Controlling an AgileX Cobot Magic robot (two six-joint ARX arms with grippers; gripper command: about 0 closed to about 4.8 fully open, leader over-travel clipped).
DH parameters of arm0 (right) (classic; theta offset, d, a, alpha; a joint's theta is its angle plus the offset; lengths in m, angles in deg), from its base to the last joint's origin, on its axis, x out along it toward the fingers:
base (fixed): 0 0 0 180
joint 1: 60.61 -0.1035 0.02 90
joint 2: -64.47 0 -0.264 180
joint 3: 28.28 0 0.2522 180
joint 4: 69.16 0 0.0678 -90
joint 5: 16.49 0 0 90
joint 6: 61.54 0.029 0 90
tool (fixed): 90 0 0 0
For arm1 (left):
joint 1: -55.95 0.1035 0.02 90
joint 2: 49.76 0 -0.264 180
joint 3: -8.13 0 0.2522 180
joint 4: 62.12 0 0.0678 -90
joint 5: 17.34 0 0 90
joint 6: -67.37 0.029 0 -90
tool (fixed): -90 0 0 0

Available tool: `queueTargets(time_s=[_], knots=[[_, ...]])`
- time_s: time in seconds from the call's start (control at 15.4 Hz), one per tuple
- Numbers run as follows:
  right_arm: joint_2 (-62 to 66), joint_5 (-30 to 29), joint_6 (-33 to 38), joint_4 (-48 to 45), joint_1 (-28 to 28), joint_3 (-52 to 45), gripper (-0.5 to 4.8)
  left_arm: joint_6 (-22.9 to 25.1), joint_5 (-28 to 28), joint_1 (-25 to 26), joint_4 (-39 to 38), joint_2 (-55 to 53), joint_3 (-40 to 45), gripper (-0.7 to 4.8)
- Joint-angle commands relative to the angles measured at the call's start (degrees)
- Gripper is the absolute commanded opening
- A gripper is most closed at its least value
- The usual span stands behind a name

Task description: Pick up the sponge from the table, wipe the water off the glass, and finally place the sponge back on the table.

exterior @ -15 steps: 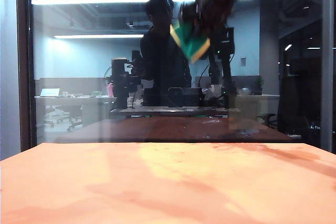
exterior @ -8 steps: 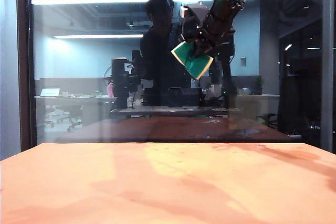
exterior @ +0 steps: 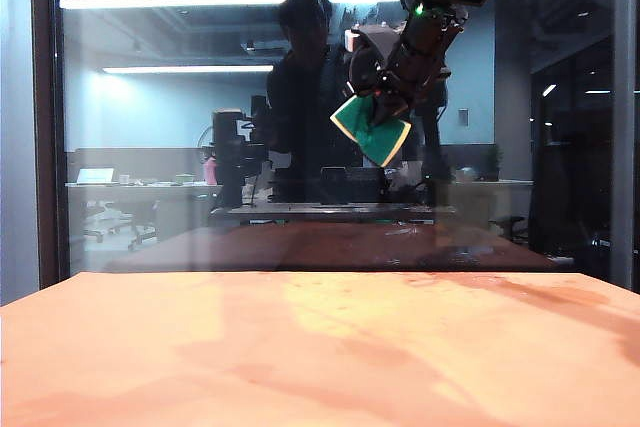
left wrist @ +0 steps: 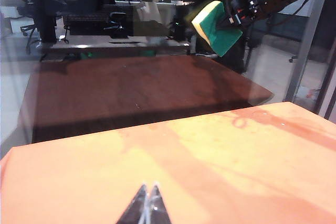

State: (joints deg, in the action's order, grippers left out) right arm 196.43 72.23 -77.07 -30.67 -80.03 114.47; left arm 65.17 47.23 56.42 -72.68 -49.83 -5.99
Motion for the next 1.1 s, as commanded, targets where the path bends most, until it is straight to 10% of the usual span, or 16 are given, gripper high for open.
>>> queueTargets(time_s=[0.06,1.1], knots=[[-3.6,1.8,0.1,-5.7,0.2,2.2,-0.06,0.2,-0.1,0.0,0.7,-0.1,-0.1,-0.06],[-2.7,2.6,0.1,0.6,0.0,3.8,-0.06,0.2,-0.1,0.0,0.7,-0.1,-0.1,-0.06]])
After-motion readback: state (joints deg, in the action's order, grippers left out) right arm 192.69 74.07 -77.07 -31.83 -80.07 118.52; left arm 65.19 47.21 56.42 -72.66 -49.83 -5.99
